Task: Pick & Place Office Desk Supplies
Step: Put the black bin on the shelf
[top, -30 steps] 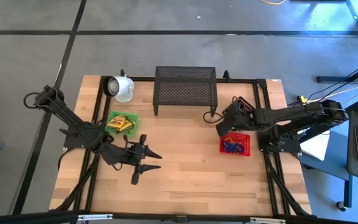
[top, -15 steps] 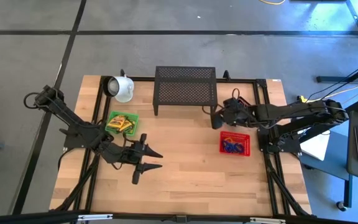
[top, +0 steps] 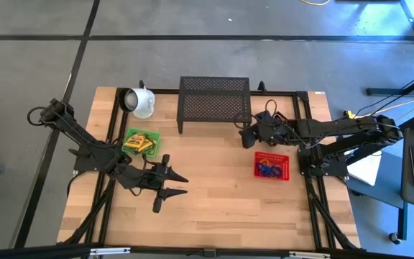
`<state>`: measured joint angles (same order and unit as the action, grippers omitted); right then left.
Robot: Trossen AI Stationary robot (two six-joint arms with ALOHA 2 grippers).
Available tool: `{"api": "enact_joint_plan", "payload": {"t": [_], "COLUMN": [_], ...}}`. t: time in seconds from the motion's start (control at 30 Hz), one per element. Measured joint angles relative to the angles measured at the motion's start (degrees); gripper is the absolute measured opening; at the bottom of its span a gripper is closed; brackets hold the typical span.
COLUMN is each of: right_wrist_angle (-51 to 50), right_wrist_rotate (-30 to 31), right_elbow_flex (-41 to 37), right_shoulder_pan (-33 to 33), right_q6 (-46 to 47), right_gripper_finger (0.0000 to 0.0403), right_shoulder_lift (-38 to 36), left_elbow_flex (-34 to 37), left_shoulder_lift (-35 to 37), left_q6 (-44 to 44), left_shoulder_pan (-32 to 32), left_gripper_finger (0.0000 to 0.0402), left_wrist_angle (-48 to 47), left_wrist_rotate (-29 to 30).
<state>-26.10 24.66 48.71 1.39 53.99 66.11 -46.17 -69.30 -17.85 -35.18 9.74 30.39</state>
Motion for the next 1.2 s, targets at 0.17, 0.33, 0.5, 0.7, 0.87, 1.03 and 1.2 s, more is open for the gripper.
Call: {"api": "enact_joint_plan", "payload": {"t": [0.17, 0.33, 0.5, 0.7, 0.87, 1.03, 1.2], "right_wrist_angle": [-6.25, -20.54, -30.68, -30.44, -30.44, -29.87, -29.86], "right_wrist_rotate": [-7.67, -8.41, -2.55, -1.28, -1.52, -1.50, -1.62], "right_elbow_flex": [0.00, 0.00, 0.00, -0.85, -1.36, -1.36, -1.36], "right_shoulder_pan": [-0.64, -1.09, -1.29, -1.86, -3.78, -5.60, -6.95], "right_q6": [-0.64, 0.16, 3.56, 3.71, 2.80, 0.75, -0.65], "right_gripper_finger": [0.0259, 0.0259, 0.0259, 0.0259, 0.0259, 0.0259, 0.0257], "right_shoulder_lift": [0.00, 0.03, 0.87, 4.50, 9.90, 13.93, 16.53], "left_elbow_flex": [0.00, 0.00, 0.00, 0.00, 0.00, 0.00, 0.00], "left_shoulder_lift": [0.00, 0.00, 0.00, 0.00, 0.00, 0.00, 0.00], "left_q6": [-0.02, -0.01, 0.00, -0.01, -0.02, -0.02, -0.02], "left_shoulder_pan": [0.00, -0.02, -0.02, -0.02, -0.02, -0.02, -0.02], "left_gripper_finger": [0.0159, 0.0159, 0.0161, 0.0157, 0.0157, 0.0159, 0.0157], "left_wrist_angle": [-1.91, -2.86, -2.84, -2.86, -3.17, -3.43, -3.57], "left_wrist_rotate": [-0.02, -0.01, -0.02, -0.02, -0.02, -0.01, 0.00]}}
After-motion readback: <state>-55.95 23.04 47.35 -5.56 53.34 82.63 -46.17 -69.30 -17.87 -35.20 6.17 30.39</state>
